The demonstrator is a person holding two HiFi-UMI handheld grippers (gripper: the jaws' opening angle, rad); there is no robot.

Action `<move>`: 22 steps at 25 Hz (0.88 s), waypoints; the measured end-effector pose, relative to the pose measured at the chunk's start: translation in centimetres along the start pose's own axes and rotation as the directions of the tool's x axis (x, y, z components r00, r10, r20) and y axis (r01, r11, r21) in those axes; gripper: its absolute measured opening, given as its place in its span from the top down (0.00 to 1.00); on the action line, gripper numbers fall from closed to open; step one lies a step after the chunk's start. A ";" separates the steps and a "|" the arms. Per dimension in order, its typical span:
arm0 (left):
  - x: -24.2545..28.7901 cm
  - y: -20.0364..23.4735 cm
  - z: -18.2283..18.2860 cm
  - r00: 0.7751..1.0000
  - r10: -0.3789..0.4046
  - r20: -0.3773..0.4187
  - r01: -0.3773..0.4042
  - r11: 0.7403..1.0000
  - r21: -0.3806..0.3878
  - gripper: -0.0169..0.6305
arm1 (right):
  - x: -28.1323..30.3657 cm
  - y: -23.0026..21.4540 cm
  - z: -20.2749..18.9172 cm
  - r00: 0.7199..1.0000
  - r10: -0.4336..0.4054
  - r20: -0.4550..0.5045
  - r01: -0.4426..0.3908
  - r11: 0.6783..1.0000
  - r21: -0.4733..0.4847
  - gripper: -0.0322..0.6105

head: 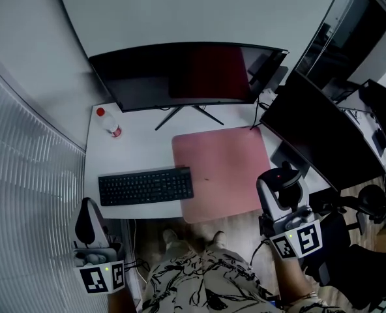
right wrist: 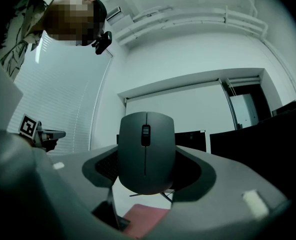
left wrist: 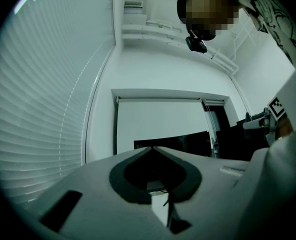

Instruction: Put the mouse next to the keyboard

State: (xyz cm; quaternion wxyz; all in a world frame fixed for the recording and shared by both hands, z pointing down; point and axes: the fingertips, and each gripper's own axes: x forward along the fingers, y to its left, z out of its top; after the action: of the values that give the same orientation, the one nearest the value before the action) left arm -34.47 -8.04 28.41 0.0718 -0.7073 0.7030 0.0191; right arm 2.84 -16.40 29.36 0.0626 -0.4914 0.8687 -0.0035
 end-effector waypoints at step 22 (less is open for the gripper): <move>3.8 5.3 -3.0 0.988 -0.152 -0.036 0.150 0.988 -0.039 0.98 | 3.9 4.5 -5.9 0.986 -0.108 -0.124 0.108 0.994 -0.008 0.48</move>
State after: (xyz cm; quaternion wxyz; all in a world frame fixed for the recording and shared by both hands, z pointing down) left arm -39.97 -12.24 30.44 0.0466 -0.7599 0.6483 0.0126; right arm -3.67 -17.73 34.45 0.0079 -0.5366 0.8430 -0.0371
